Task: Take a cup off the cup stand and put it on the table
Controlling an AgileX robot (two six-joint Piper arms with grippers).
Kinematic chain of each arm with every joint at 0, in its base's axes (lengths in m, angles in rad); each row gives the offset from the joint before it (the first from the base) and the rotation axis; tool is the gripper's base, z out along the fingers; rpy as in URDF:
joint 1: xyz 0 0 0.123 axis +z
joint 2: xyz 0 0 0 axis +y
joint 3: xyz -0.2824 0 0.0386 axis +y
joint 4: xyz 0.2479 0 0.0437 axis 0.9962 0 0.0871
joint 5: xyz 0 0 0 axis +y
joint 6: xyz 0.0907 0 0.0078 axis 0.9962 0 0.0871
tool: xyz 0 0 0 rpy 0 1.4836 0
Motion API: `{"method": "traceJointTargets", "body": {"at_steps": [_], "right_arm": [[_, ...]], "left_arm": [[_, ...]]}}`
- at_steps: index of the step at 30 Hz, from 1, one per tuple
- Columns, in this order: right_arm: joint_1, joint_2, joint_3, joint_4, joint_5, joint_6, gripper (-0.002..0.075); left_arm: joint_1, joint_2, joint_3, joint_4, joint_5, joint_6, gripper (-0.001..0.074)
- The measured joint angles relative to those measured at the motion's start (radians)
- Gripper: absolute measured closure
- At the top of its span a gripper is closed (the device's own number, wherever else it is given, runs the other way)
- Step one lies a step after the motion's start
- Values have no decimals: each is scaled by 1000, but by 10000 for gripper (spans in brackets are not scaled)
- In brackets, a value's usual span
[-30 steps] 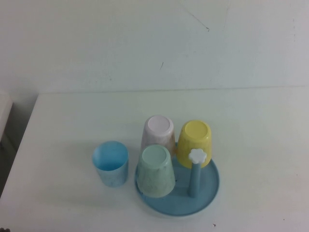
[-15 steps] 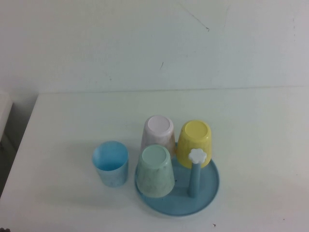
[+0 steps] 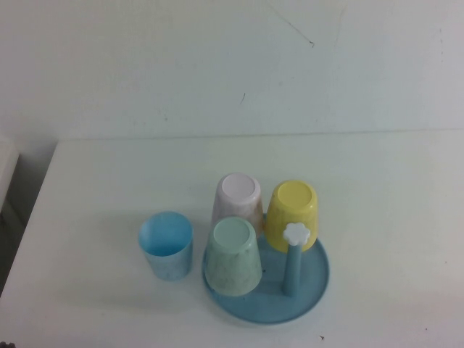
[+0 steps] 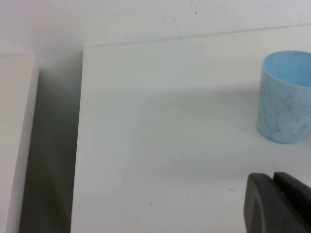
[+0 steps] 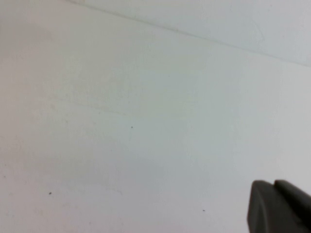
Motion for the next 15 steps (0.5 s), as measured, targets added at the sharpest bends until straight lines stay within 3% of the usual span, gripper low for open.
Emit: {"method": "traceJointTargets", "body": {"at_steps": [15], "right_arm": [[0, -1, 0, -2, 1, 32, 727]], "left_arm": [[0, 0, 0, 2, 0, 0, 736]]}}
